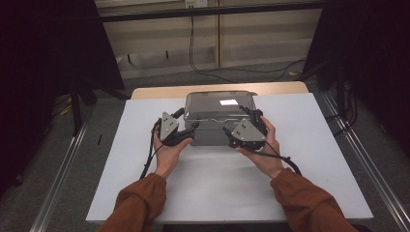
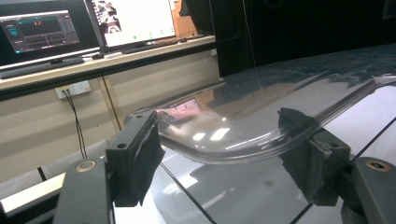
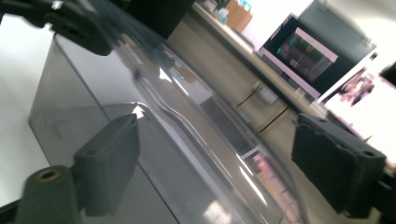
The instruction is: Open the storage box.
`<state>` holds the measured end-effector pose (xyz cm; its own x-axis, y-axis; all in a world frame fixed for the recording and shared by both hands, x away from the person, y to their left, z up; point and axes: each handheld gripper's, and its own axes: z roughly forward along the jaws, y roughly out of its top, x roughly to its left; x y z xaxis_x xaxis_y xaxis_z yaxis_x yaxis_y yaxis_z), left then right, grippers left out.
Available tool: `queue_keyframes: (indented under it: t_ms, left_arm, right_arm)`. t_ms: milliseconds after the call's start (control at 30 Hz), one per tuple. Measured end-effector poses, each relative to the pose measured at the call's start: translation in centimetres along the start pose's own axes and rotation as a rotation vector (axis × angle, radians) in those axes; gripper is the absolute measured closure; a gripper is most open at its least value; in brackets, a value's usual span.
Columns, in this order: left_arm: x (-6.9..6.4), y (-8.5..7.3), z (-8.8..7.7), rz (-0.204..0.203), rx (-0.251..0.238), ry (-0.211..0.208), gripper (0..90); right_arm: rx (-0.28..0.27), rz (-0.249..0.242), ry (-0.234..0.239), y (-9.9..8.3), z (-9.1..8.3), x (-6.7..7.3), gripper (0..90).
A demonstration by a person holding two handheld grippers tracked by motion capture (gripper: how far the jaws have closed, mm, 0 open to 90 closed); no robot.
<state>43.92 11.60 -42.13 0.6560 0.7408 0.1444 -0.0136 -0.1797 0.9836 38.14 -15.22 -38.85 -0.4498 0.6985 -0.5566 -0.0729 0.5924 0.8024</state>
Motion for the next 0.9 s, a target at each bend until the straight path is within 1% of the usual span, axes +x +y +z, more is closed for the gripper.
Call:
queue_keyframes:
  t_ms: [33,67,100,167,200,267,300,367,433,467,500,567,667,733,867,900]
  left_arm:
    - [0.1,0.0,0.0,-0.001,0.001,-0.001,31.0]
    - [0.1,0.0,0.0,-0.003,-0.002,-0.003,31.1]
    - [0.1,0.0,0.0,-0.002,0.000,-0.002,31.1]
    - [0.0,0.0,0.0,-0.001,0.001,-0.001,31.0]
    - [0.0,0.0,0.0,0.001,0.001,0.001,31.2]
    - [-0.1,0.1,0.0,0.009,0.003,0.003,31.0]
    - [-0.1,0.1,0.0,0.005,-0.001,0.004,31.0]
    - [0.0,0.1,-0.1,0.003,-0.001,0.000,31.2]
    - [0.0,0.1,0.0,0.003,0.000,0.001,31.2]
    - [-0.1,0.1,0.0,0.001,0.000,0.002,31.0]
    - [-0.1,0.1,0.0,0.002,0.000,0.002,30.8]
    - [0.0,0.1,0.0,0.001,0.001,0.003,30.8]
    - [0.0,0.1,0.0,0.001,0.001,0.003,31.0]
    - [-0.1,0.1,0.0,0.001,0.002,0.006,31.0]
    - [0.0,0.2,-0.1,0.006,0.006,0.006,31.9]
    - [0.0,0.2,-0.1,-0.002,0.002,0.003,32.1]
  right_arm:
    - [0.002,0.028,0.012,-0.1,0.0,-0.4,11.0]
    - [0.005,0.052,0.012,-0.2,-0.1,-0.6,10.5]
    - [0.009,0.066,0.015,-0.3,-0.2,-0.9,9.8]
    - [0.019,0.102,0.034,-0.6,-0.2,-1.3,6.6]
    - [0.026,0.115,0.038,-0.7,-0.1,-1.4,4.9]
    - [0.046,0.142,0.029,-1.2,-0.2,-1.7,3.3]
    - [0.041,0.161,0.038,-1.4,-0.2,-1.9,3.0]
    - [0.051,0.179,0.043,-1.9,-0.2,-2.2,2.3]
    - [0.058,0.194,0.039,-2.3,-0.3,-2.6,2.3]
    - [0.058,0.210,0.047,-2.5,-0.3,-2.8,3.1]
    - [0.059,0.236,0.049,-2.8,-0.3,-3.1,4.4]
    - [0.058,0.248,0.047,-3.0,-0.4,-3.5,6.5]
    - [0.066,0.287,0.046,-3.6,-0.4,-4.0,8.5]
    - [0.072,0.291,0.042,-3.8,-0.3,-4.3,11.3]
    - [0.067,0.304,0.053,-4.3,-0.3,-4.7,17.9]
    - [0.060,0.312,0.053,-4.4,-0.4,-4.8,19.7]
